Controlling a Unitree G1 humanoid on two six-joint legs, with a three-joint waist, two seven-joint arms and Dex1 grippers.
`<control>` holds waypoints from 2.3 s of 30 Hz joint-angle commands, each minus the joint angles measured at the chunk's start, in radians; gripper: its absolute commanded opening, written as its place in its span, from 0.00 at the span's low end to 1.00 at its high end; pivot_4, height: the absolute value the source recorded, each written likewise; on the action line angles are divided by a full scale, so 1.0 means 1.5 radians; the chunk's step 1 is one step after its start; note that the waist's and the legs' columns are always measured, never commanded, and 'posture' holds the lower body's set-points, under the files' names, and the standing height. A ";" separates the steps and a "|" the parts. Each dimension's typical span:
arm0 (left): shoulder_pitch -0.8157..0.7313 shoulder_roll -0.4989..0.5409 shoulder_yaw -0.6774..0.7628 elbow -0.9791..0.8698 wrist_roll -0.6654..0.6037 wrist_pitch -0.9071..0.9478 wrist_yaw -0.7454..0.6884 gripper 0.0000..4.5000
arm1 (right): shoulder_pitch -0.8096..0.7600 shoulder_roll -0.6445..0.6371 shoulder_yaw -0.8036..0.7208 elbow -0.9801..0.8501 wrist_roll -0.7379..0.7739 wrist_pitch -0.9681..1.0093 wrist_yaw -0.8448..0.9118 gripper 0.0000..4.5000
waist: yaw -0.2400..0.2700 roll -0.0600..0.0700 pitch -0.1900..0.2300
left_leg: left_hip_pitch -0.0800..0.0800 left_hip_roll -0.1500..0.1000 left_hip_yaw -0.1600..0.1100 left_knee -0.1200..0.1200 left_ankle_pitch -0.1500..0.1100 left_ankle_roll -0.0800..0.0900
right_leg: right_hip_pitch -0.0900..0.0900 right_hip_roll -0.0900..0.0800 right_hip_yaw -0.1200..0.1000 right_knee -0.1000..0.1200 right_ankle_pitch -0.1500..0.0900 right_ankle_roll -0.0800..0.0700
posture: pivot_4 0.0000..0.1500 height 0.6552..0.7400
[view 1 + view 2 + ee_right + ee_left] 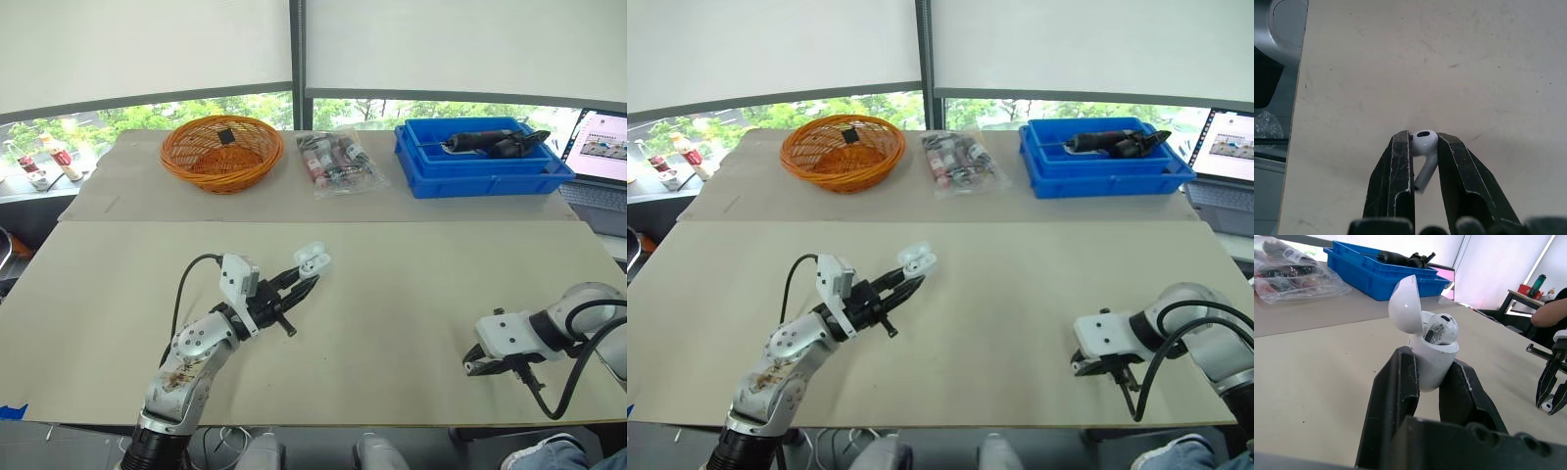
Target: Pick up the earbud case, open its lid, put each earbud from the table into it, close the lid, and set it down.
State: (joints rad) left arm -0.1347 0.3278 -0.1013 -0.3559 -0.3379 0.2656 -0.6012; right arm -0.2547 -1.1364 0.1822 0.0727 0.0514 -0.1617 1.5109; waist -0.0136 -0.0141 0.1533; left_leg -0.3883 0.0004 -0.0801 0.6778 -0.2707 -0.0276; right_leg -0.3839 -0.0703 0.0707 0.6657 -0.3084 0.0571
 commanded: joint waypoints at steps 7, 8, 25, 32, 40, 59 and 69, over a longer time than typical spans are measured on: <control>0.001 0.002 0.004 -0.028 -0.008 0.000 0.001 0.13 | -0.002 -0.006 -0.036 -0.050 0.027 0.039 -0.020 0.53 | 0.000 0.000 0.000 | 0.000 0.000 0.000 0.000 0.000 0.000 | 0.000 0.000 0.000 0.000 0.000 0.000 | 1.00 1.00; 0.001 0.001 0.004 -0.028 -0.007 0.000 0.001 0.13 | 0.003 -0.010 -0.046 -0.071 0.036 0.063 -0.025 0.53 | 0.001 0.000 0.000 | 0.000 0.000 0.000 0.000 0.000 0.000 | 0.000 0.000 0.000 0.000 0.000 0.000 | 1.00 1.00; -0.002 -0.006 -0.008 -0.019 -0.006 -0.002 0.002 0.13 | 0.148 -0.104 -0.066 -0.363 -0.095 0.423 -0.192 0.53 | 0.014 0.001 0.000 | -0.001 -0.001 0.000 0.000 0.000 0.000 | -0.001 -0.001 0.000 0.000 0.000 0.000 | 1.00 1.00; 0.001 -0.005 -0.007 -0.022 -0.005 -0.002 0.004 0.13 | 0.143 -0.097 -0.045 -0.318 -0.108 0.408 -0.201 0.53 | 0.014 0.000 0.000 | -0.001 -0.001 0.001 0.000 0.000 0.000 | -0.001 -0.001 0.000 0.000 0.000 0.000 | 1.00 1.00; 0.001 -0.004 -0.007 -0.020 -0.005 -0.004 0.003 0.13 | 0.148 -0.096 -0.053 -0.339 -0.072 0.427 -0.172 0.53 | 0.014 0.000 0.000 | -0.001 -0.001 0.000 0.000 0.000 0.000 | 0.000 -0.001 0.000 0.000 0.000 0.000 | 1.00 1.00; -0.005 -0.009 -0.010 -0.010 -0.002 -0.010 0.001 0.13 | 0.090 -0.074 -0.010 -0.289 -0.054 0.418 -0.122 0.53 | 0.012 0.000 0.000 | -0.001 -0.001 0.000 0.000 0.000 0.000 | 0.000 -0.001 0.000 0.000 0.000 0.000 | 1.00 1.00; -0.002 -0.008 -0.009 -0.012 -0.001 -0.010 0.000 0.13 | 0.051 -0.054 0.011 -0.295 -0.052 0.433 -0.097 0.34 | 0.008 0.000 0.000 | 0.000 -0.001 0.000 0.000 0.000 0.000 | 0.000 -0.001 0.000 0.000 0.000 0.000 | 1.00 1.00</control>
State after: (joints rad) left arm -0.1266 0.3172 -0.1193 -0.3548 -0.3399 0.2664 -0.6009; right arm -0.1733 -1.2246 0.1914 -0.3431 -0.0523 0.4761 1.3548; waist -0.0009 -0.0135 0.1531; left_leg -0.3890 -0.0007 -0.0797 0.6781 -0.2707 -0.0275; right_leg -0.3844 -0.0713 0.0701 0.6659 -0.3083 0.0575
